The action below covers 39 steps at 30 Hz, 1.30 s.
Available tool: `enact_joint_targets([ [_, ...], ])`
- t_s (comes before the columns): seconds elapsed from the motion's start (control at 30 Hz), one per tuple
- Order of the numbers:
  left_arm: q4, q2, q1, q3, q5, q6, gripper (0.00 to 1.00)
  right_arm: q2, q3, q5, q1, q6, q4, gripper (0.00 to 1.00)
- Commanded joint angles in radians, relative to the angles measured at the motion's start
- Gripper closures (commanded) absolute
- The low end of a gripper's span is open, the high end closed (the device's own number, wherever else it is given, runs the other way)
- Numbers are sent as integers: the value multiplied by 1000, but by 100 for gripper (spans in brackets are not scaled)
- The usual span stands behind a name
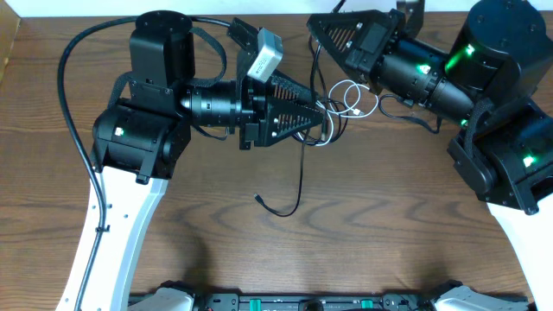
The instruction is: Untangle cables
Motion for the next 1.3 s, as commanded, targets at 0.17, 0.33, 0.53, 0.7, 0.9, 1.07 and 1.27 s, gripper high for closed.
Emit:
enact_joint_targets([
  [0.17, 4, -6, -3, 5, 3, -3, 60, -4, 2, -4, 11, 8, 3, 99],
  [0.33, 4, -6, -3, 5, 2, -2, 61, -4, 2, -19, 11, 8, 3, 98],
  [0.53, 4, -6, -3, 5, 2, -2, 64, -4, 2, -29, 11, 8, 3, 98],
  [0.7, 5, -6, -3, 5, 2, -2, 64, -4, 2, -37, 11, 8, 3, 98],
  [0.9, 5, -6, -3, 5, 2, -2, 66, -4, 2, -37, 11, 8, 3, 98],
  [1.07, 5, -6, -3, 5, 2, -2, 78, -4, 2, -37, 10, 7, 3, 98],
  [1.27, 4, -6, -3, 5, 2, -16, 92, -4, 2, -13, 10, -13, -6, 99],
])
